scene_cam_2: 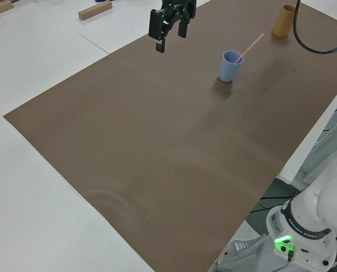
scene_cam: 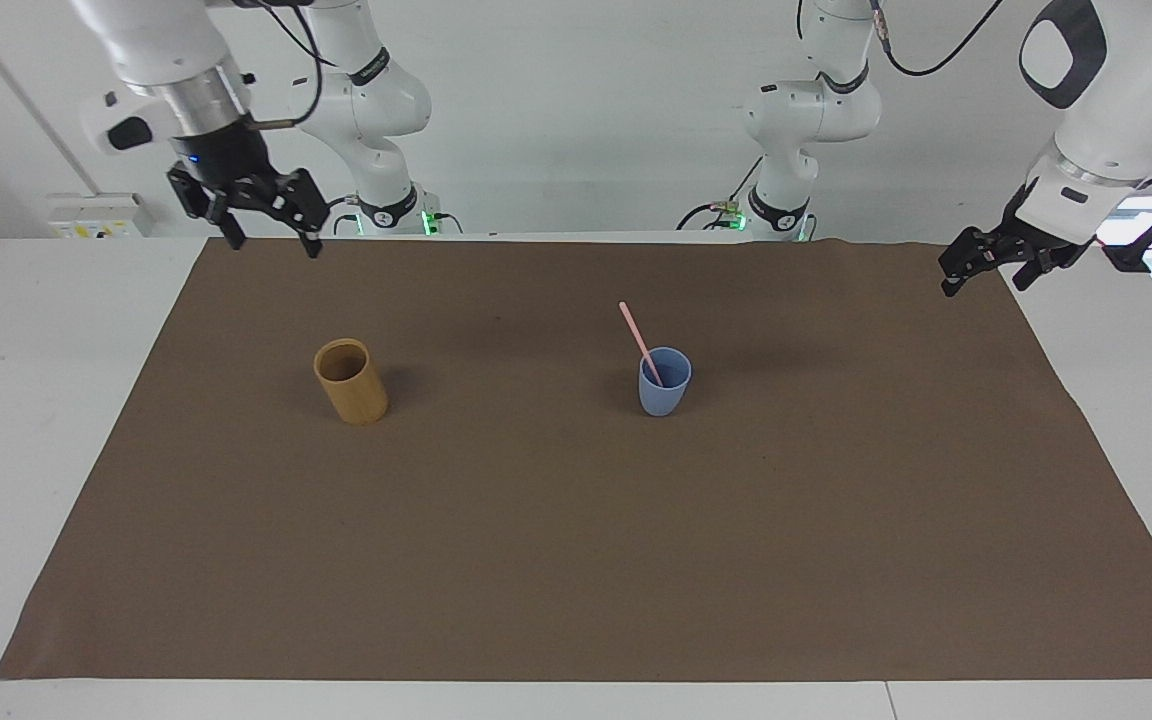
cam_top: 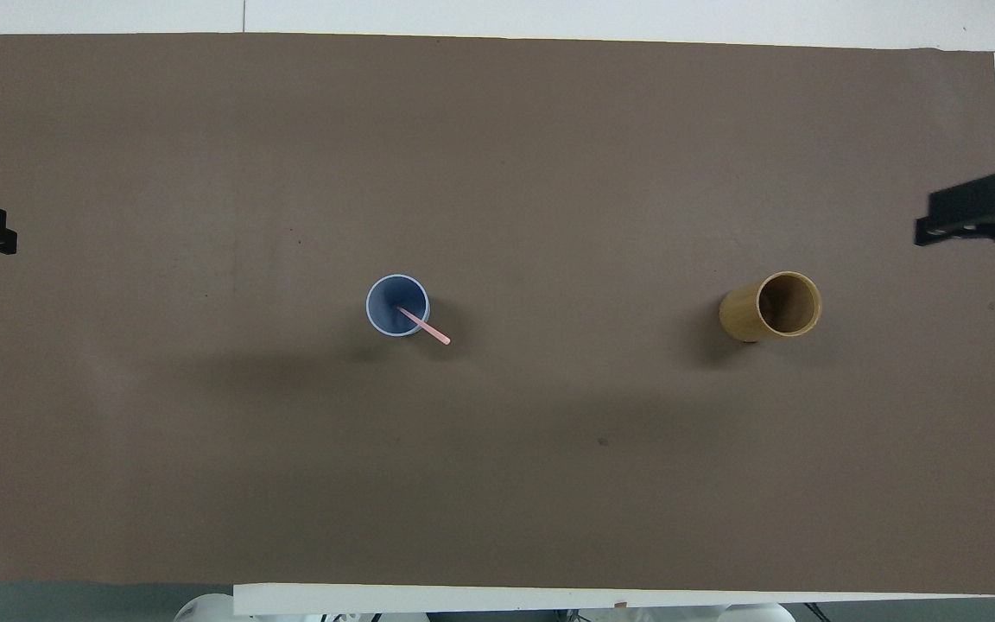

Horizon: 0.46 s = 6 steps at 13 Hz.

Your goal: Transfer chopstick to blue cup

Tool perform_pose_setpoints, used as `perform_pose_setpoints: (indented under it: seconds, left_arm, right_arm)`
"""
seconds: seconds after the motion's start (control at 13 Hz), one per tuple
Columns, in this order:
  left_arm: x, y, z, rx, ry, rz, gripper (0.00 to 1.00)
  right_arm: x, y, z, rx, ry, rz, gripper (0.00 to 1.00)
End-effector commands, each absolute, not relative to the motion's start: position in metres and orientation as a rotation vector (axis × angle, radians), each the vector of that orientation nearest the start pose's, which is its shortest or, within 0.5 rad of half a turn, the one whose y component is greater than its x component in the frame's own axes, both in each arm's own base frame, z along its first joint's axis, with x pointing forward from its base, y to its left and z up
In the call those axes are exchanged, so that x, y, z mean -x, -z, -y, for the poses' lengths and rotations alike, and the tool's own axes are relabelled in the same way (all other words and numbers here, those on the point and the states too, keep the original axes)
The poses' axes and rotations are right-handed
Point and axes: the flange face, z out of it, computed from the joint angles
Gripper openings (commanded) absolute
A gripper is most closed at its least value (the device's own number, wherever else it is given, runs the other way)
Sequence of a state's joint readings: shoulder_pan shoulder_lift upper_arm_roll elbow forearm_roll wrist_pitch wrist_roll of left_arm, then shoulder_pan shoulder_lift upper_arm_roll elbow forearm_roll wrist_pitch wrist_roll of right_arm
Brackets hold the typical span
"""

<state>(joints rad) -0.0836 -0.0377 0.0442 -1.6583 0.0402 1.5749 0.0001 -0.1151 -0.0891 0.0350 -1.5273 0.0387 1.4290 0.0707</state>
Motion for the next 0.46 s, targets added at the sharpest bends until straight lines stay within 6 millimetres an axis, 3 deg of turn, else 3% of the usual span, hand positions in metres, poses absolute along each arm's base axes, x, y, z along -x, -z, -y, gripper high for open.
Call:
perform_pose_setpoints:
  seconds: [0.0,0.15,0.23,0.38]
  left_arm:
    - [-0.538,-0.604,0.017,3.094,-0.069,-0.045,1.00]
    - [-0.538,-0.604,0.017,3.095,-0.069,-0.045,1.00]
    - [-0.538,-0.604,0.017,3.095,-0.069,-0.045,1.00]
    - [-0.538,-0.604,0.017,3.095,-0.069,-0.045,1.00]
  right_arm:
    - [-0.504,-0.677,0.059,3.129,-0.064,-0.162,1.00]
    - [-0.497,-0.679,0.056,3.146,-0.113,-0.105,1.00]
    - [-0.496,-0.681,0.032,3.161,-0.097,-0.029,1.00]
    - [-0.499,-0.673,0.027,3.163,-0.106,-0.007,1.00]
